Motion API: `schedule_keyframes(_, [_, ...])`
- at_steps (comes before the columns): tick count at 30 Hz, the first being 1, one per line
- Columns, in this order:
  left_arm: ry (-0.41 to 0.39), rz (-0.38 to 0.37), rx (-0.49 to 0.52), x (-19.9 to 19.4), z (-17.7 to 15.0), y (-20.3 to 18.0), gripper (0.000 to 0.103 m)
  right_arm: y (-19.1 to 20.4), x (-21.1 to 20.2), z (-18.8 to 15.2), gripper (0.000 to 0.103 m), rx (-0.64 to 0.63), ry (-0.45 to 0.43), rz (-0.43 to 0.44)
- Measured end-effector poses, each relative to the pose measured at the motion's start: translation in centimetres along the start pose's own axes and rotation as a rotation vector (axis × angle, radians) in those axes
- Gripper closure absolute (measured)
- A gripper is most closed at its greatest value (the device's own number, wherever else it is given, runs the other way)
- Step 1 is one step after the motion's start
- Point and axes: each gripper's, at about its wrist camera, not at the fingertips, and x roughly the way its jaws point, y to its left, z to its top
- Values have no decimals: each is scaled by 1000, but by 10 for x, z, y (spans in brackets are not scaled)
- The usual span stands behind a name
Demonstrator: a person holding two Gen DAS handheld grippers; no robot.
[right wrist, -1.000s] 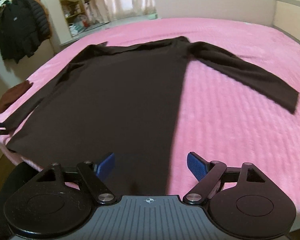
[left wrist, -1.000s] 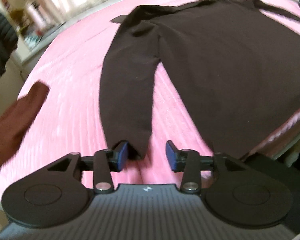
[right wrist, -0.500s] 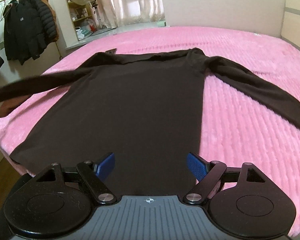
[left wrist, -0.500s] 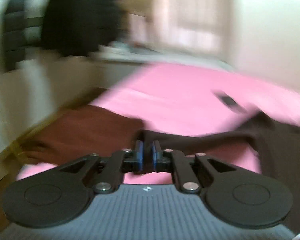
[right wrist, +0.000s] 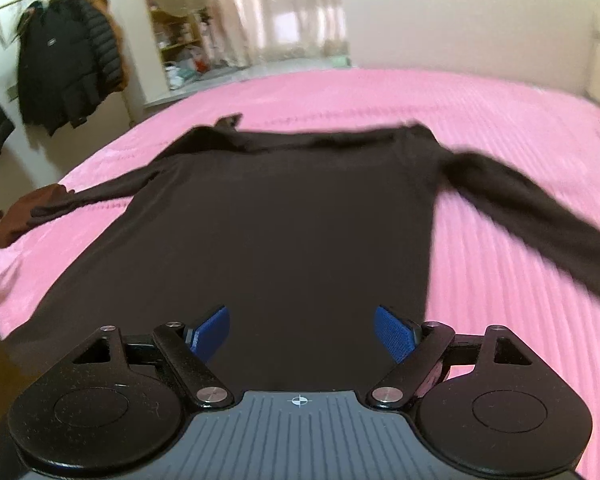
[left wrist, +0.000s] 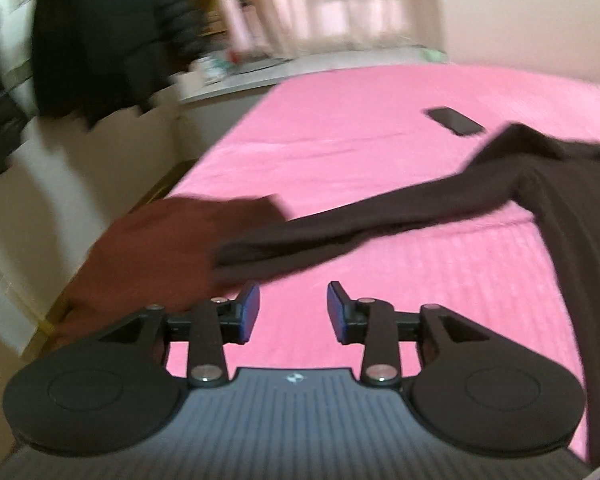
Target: Fold clothes
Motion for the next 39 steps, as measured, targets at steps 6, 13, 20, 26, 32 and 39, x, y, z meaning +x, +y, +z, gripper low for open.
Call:
schedule_keyframes(6, [-42,-146,192,82,63,-98,65,-22,115,66,15,-48,-22,62])
schedule_keyframes(13, [4,-487,413,162,144,-241,61,-31,207,146,15,-53,98,151])
schedule_keyframes(20, [242,-727,541,259,199,-346,60,-80,320,207,16,28,383,189])
schedule_keyframes(26, [78,-609,460,309,253,-358,65,-97,341,253,15,-104,-18,18])
schedule_keyframes(32, [-46,-480,152,316,283,-301,47,-92,326,236,15,-113,-66,48])
schedule_keyframes(39, [98,-328,186,289,230,-190,42,-49,297,198,15,-116,103,139])
